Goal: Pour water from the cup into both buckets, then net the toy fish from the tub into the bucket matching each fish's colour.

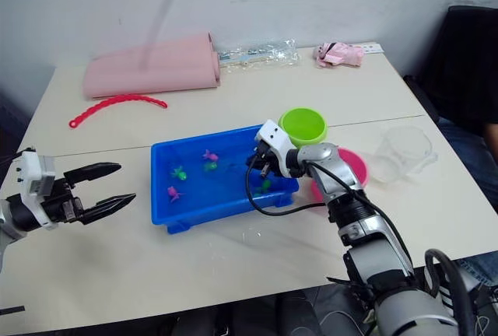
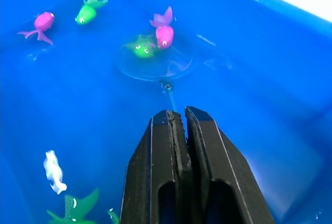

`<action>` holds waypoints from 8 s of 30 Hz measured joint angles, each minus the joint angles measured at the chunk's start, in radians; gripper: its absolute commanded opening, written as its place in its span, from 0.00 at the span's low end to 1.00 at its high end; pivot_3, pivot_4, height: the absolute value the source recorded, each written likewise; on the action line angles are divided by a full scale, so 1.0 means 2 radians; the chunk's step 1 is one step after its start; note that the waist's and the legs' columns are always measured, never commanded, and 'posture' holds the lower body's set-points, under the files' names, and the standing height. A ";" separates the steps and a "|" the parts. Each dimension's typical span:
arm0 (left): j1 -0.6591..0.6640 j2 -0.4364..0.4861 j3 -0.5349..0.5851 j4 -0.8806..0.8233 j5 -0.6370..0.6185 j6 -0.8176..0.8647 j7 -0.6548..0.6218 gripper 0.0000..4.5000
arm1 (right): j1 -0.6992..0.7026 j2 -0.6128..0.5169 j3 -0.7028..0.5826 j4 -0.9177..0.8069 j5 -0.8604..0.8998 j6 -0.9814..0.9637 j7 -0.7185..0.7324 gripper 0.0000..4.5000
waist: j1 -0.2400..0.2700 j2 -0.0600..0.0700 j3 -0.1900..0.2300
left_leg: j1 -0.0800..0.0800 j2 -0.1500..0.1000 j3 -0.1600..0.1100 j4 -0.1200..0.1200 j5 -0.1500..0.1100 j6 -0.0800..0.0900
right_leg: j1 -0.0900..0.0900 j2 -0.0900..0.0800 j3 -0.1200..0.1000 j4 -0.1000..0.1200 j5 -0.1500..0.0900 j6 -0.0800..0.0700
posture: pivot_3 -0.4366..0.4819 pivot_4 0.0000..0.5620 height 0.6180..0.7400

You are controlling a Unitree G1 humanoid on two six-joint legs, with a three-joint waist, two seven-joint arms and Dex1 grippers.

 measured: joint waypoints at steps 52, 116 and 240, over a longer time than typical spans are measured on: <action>-0.181 -0.086 -0.199 -0.050 -0.051 0.087 -0.033 0.99 | 0.502 -0.228 -0.464 -0.459 0.231 0.065 0.003 0.00 | 0.032 0.000 0.000 | 0.001 -0.001 0.000 0.001 0.000 0.001 | 0.003 0.004 0.001 -0.002 0.000 0.001 | 0.48 0.27 1.00; -0.210 -0.114 -0.187 0.019 -0.020 0.044 -0.045 0.99 | 0.553 -0.350 -0.299 -0.299 -0.052 -0.515 -0.238 0.00 | 0.023 0.000 0.000 | 0.003 0.000 0.000 0.002 0.002 -0.001 | 0.003 0.005 0.003 0.001 0.000 0.001 | 0.48 0.27 1.00; -0.268 -0.145 -0.214 0.041 -0.022 0.048 -0.029 0.99 | 0.520 -0.286 -0.441 -0.164 -0.205 -0.671 -0.138 0.00 | 0.027 -0.003 0.001 | 0.003 -0.001 0.000 0.002 0.003 0.000 | 0.003 0.004 0.002 0.000 0.001 0.002 | 0.48 0.27 1.00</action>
